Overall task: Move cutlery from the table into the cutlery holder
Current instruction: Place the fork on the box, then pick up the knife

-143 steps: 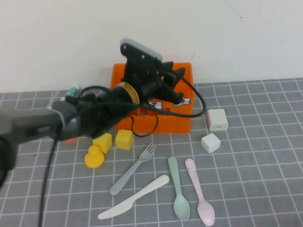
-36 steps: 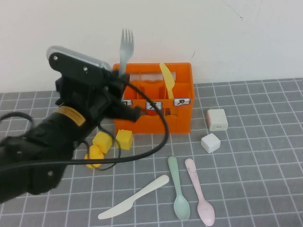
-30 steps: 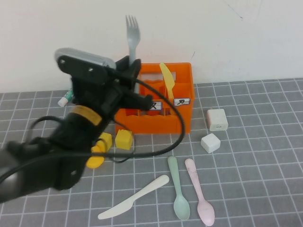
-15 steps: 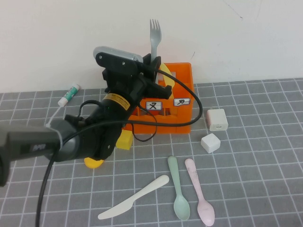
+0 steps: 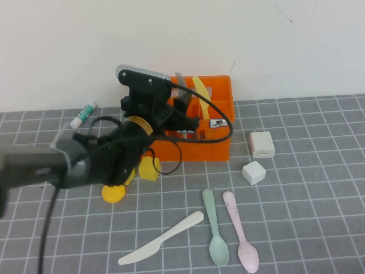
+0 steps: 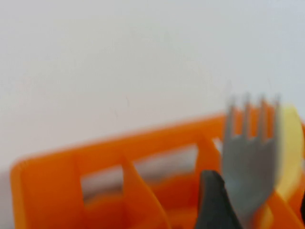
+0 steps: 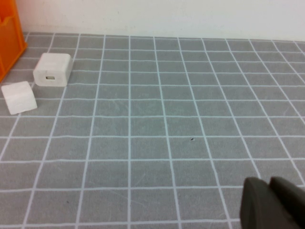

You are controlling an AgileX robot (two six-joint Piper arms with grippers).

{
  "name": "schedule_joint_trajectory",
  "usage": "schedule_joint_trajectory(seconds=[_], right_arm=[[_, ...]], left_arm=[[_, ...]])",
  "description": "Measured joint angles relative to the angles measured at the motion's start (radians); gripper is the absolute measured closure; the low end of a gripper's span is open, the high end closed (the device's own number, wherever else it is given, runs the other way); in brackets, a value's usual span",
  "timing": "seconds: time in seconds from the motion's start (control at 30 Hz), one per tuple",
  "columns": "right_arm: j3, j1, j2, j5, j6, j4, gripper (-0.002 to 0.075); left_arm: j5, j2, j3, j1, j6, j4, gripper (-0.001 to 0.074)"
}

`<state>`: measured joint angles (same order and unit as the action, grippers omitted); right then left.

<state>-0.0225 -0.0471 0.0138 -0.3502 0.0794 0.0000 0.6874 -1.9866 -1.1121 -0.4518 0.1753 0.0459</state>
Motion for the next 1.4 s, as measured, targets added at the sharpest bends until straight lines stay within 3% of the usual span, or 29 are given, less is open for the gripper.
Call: schedule_joint_trajectory(seconds=[0.17, 0.3, 0.4, 0.57, 0.8, 0.93, 1.07, 1.27, 1.4], right_arm=[[0.0, 0.0, 0.0, 0.0, 0.0, 0.0, 0.0696], [0.0, 0.0, 0.0, 0.0, 0.0, 0.0, 0.0696], [0.0, 0.0, 0.0, 0.0, 0.0, 0.0, 0.0696], [0.0, 0.0, 0.0, 0.0, 0.0, 0.0, 0.0696], [0.0, 0.0, 0.0, 0.0, 0.0, 0.0, 0.0696], [0.0, 0.0, 0.0, 0.0, 0.0, 0.0, 0.0696], [0.0, 0.0, 0.0, 0.0, 0.0, 0.0, 0.0696], [0.0, 0.0, 0.0, 0.0, 0.0, 0.0, 0.0696], [0.0, 0.0, 0.0, 0.0, 0.0, 0.0, 0.0696]], left_arm=[[-0.383, 0.158, 0.0, 0.002, 0.101, 0.198, 0.04], [-0.756, 0.346, 0.0, -0.001, 0.226, 0.331, 0.0488], [-1.025, 0.453, 0.0, -0.025, 0.199, 0.37, 0.0547], [-1.368, 0.531, -0.002, -0.087, -0.047, 0.248, 0.057], [-1.67, 0.465, -0.002, -0.117, -0.599, -0.23, 0.0577], [-1.668, 0.415, -0.002, -0.12, -0.73, -0.266, 0.0578], [-1.476, 0.358, -0.002, -0.12, -0.725, -0.227, 0.0566], [-1.318, 0.245, -0.002, -0.162, -0.707, -0.191, 0.0403], [-1.285, 0.156, -0.002, -0.185, -0.681, -0.191, 0.0347]])
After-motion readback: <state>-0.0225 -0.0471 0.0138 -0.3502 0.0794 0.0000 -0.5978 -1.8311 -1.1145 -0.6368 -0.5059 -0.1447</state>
